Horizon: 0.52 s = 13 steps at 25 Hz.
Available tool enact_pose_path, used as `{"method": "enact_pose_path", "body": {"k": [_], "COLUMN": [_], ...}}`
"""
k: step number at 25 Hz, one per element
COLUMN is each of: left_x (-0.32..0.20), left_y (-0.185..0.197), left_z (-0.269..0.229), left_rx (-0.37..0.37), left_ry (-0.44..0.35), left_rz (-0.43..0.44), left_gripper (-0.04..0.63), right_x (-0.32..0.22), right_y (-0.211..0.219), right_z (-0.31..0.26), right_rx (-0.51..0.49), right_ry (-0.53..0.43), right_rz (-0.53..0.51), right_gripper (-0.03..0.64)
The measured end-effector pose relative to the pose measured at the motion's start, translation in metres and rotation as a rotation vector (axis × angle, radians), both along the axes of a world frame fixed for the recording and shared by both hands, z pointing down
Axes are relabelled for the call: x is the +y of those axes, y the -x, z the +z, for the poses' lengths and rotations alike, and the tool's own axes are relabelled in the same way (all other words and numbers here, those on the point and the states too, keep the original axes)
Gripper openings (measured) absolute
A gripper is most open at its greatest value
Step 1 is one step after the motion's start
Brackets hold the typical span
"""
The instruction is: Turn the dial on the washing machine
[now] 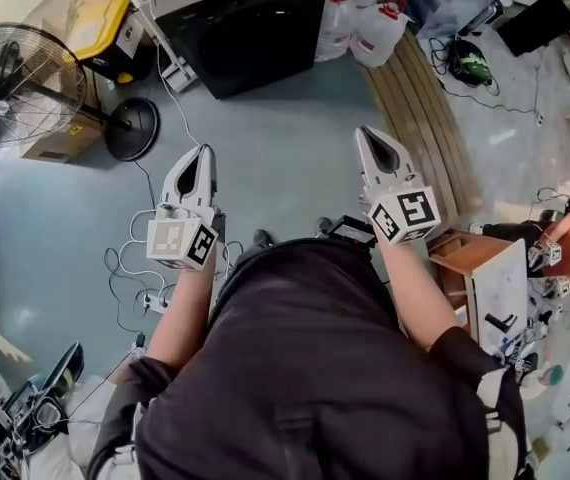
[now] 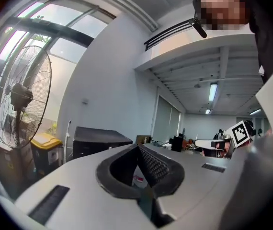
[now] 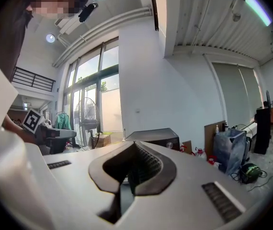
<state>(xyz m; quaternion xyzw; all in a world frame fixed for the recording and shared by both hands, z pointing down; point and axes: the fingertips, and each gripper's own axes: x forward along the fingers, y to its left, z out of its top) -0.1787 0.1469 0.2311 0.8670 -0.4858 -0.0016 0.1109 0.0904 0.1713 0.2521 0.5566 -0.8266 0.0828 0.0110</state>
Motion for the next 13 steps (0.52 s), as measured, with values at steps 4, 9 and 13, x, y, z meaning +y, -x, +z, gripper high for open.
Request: {"method": "enact_pose_path", "body": {"k": [4,9,13], "left_x": [-0.003,-0.001,0.006], "left_y": [0.003,0.005,0.001], "left_z": [0.003,0.010,0.008], "left_rx": [0.006,0.031,0.025], "left_ry": [0.019,0.020,0.014], "left_rz": [-0.011,0.007,0.016], "left_gripper": [0.015,0.015,0.015], "right_x": [-0.002,0.003,0.009], "right_y": [-0.002,-0.003,-0.009], "right_z": [-0.002,-0.001,0.000], "right_rx": [-0.010,-0.011,-0.008], "right_ry": [-0.007,-0.002,0.001], "right_rz": [0.003,0.000,0.008], "right_gripper": [0.021,0.021,0.021]}}
